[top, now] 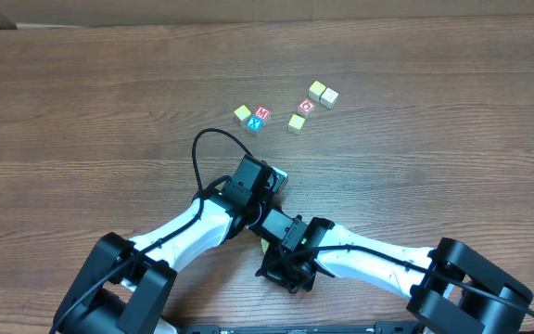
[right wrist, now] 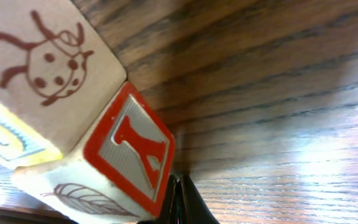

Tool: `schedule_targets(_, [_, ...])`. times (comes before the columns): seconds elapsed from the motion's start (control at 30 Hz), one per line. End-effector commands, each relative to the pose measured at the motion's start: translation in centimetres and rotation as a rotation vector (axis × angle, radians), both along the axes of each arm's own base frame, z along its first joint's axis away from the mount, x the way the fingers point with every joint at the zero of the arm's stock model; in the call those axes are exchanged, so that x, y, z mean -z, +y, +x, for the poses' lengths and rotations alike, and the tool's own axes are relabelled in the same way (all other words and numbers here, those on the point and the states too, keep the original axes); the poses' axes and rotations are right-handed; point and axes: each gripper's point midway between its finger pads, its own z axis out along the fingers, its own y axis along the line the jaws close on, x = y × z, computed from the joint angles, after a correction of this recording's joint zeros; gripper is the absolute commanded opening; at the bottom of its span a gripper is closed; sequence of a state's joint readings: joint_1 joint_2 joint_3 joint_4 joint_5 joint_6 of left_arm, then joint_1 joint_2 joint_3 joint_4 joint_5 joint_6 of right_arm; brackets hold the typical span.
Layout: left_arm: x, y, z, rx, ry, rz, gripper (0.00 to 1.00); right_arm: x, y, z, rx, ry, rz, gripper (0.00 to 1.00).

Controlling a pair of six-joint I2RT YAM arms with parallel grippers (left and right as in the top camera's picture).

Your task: Flip 5 blocks

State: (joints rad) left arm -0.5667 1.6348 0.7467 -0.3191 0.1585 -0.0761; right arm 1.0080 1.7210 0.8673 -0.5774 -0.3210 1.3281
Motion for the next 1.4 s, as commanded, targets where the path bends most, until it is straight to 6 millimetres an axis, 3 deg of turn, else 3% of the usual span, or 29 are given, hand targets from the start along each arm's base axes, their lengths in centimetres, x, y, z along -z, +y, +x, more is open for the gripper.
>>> schedule_targets(0.0, [2.6,0.4,-4.0,0.024,0.157,0.008,0.04,0.3,-0.3,1.6,0.025,-0.083,-0.041,0.04])
schedule_targets(0.47, [2.7,0.5,-4.1,0.024,0.164,0.012,0.04,-1.1,0.3,2.4,0.0,-0.154,-0.019,0.04])
schedule_targets(1.37, [2.7,0.6,-4.2,0.024,0.167,0.014,0.04,-1.4,0.8,0.4,-0.028,-0.148,-0.031,0.04])
